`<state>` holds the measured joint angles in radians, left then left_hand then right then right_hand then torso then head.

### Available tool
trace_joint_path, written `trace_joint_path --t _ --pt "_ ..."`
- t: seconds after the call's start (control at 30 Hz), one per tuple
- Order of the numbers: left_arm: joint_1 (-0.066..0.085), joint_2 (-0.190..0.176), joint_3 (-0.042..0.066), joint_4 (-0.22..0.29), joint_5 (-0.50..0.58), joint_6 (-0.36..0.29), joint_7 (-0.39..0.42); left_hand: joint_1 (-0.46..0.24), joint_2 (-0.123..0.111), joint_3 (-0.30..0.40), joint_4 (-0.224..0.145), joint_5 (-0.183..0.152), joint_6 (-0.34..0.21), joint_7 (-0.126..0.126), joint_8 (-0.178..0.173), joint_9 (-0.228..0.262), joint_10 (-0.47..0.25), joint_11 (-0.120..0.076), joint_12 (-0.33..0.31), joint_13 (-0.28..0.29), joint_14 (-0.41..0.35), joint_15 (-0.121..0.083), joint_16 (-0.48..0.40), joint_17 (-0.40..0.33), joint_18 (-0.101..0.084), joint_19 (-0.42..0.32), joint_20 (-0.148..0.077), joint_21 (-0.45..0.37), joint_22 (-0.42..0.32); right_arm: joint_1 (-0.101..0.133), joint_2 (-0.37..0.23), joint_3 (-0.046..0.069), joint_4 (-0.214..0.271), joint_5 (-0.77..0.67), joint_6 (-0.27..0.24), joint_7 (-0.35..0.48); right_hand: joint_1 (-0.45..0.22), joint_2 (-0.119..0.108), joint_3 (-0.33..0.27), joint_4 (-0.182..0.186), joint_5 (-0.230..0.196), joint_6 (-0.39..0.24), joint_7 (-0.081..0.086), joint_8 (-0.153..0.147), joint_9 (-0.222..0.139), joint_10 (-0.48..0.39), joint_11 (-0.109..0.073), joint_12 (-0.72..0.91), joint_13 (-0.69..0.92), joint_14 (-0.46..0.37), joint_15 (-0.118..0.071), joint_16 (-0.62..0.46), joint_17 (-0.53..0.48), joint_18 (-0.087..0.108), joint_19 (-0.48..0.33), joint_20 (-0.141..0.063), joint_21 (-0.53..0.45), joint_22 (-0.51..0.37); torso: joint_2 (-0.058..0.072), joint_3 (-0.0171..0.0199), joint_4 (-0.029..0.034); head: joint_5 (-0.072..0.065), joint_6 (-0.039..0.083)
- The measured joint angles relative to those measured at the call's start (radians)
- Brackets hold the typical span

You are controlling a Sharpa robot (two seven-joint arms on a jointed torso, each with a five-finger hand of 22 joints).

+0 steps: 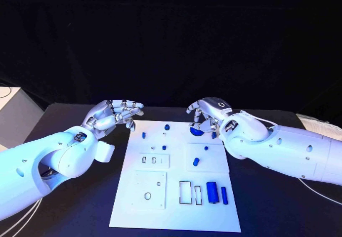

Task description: Assemble the parts on the task board

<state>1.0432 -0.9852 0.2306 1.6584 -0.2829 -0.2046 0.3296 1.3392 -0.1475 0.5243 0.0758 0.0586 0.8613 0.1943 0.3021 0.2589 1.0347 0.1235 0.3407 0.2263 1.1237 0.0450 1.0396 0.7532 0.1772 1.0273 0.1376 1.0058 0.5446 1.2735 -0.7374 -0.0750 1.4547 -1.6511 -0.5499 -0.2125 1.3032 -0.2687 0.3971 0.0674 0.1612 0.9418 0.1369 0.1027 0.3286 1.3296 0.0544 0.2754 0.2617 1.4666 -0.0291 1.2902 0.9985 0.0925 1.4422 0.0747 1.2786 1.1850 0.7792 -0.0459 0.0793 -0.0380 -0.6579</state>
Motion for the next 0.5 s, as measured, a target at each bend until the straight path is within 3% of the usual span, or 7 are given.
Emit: trace_joint_path --t 0.03,0.1,0.13,0.17,0.27,0.33,0.5 --pt "0.0 0.001 0.0 -0.001 0.0 0.0 0.0 0.0 0.0 0.0 0.0 0.0 0.0 0.0 0.0 0.0 0.0 0.0 0.0 0.0 0.0 0.0 0.0 0.0 0.0 0.0 0.0 0.001 0.0 0.003 -0.011 0.001 0.003 0.021 0.005 0.0 0.023 0.013 -0.064 0.013 0.015 -0.004 -0.001 -0.007 0.001 -0.031 -0.014 0.105 0.116 0.0 0.0 0.011 0.014 -0.001 0.003 -0.003 0.01 0.016 -0.001 0.0007 -0.0018 0.0 0.001" --pt "0.0 0.003 0.0 -0.004 0.0 0.0 0.0 0.0 0.0 0.003 -0.003 0.0 0.0 0.0 0.0 0.0 0.0 0.0 0.0 0.0 0.0 0.0 0.0 -0.001 0.0 0.0 0.0 0.004 0.0 0.008 -0.029 0.003 0.004 0.064 0.021 0.001 0.062 0.043 -0.144 0.053 0.038 -0.004 -0.004 -0.017 0.004 -0.023 -0.013 0.46 0.55 0.0 0.0 0.069 0.112 -0.018 0.017 -0.013 0.052 0.073 -0.003 0.0019 -0.0051 -0.001 0.001" --pt "0.0 0.004 0.0 -0.006 0.0 0.0 0.0 0.0 0.0 0.003 -0.003 0.0 0.0 0.0 0.0 0.0 0.0 0.0 0.0 0.0 0.0 0.0 0.0 -0.001 0.0 0.0 0.0 0.004 0.0 0.01 -0.038 0.003 0.003 0.092 0.034 0.0 0.076 0.047 -0.175 0.077 0.045 -0.003 -0.004 -0.023 0.004 0.013 -0.008 0.68 0.806 0.0 0.0 0.109 0.187 -0.018 0.021 -0.01 0.068 0.096 -0.004 0.0025 -0.0063 -0.002 0.001" --pt "0.0 0.006 0.0 -0.007 0.0 0.0 0.0 0.0 0.0 0.003 -0.003 0.0 0.0 0.0 0.0 0.0 0.0 0.0 0.0 0.0 0.0 0.0 0.0 -0.001 0.0 0.0 0.0 0.004 0.0 0.011 -0.044 0.003 0.001 0.112 0.045 -0.001 0.087 0.049 -0.197 0.095 0.053 -0.002 -0.005 -0.024 0.004 0.055 -0.006 0.866 0.944 0.0 0.0 0.147 0.254 -0.02 0.025 -0.006 0.084 0.112 -0.005 0.0035 -0.0076 -0.002 0.001" --pt "0.0 0.009 0.0 -0.01 0.0 0.001 0.0 0.0 0.0 0.003 -0.003 0.0 0.0 0.0 0.0 0.0 0.0 0.0 0.0 0.0 0.0 0.0 0.0 -0.001 0.0 0.0 0.0 0.004 0.0 0.014 -0.055 0.004 -0.011 0.171 0.085 -0.012 0.102 0.054 -0.234 0.138 0.087 0.004 0.014 -0.013 0.01 0.128 0.011 1.19 1.04 -0.001 0.018 0.239 0.307 -0.041 0.024 0.013 0.159 0.123 -0.006 0.0058 -0.0096 -0.003 -0.002" --pt "0.0 0.011 0.0 -0.012 0.0 0.001 0.0 0.0 0.0 0.003 -0.003 0.0 0.0 0.0 0.0 0.0 0.0 0.0 0.0 0.0 0.0 0.0 0.0 -0.001 0.0 0.0 0.0 0.004 0.0 0.014 -0.059 0.004 -0.018 0.196 0.107 -0.021 0.102 0.053 -0.244 0.156 0.091 -0.006 0.024 -0.01 0.01 0.135 0.019 1.249 1.046 0.0 0.022 0.26 0.31 -0.056 0.024 0.016 0.19 0.123 -0.007 0.0066 -0.0102 -0.004 -0.003" --pt "0.0 0.014 0.0 -0.015 0.0 0.002 0.0 0.0 0.0 0.003 -0.003 0.0 0.0 0.0 0.0 0.0 0.0 0.0 0.0 0.0 0.0 0.0 0.0 0.0 0.0 0.0 0.0 0.004 0.0 0.015 -0.058 0.004 -0.035 0.237 0.15 -0.045 0.11 0.053 -0.272 0.184 0.091 -0.022 0.032 -0.01 0.01 0.137 0.021 1.292 1.046 0.0 0.029 0.273 0.31 -0.056 0.024 0.022 0.229 0.123 -0.008 0.0071 -0.0105 -0.007 -0.004"
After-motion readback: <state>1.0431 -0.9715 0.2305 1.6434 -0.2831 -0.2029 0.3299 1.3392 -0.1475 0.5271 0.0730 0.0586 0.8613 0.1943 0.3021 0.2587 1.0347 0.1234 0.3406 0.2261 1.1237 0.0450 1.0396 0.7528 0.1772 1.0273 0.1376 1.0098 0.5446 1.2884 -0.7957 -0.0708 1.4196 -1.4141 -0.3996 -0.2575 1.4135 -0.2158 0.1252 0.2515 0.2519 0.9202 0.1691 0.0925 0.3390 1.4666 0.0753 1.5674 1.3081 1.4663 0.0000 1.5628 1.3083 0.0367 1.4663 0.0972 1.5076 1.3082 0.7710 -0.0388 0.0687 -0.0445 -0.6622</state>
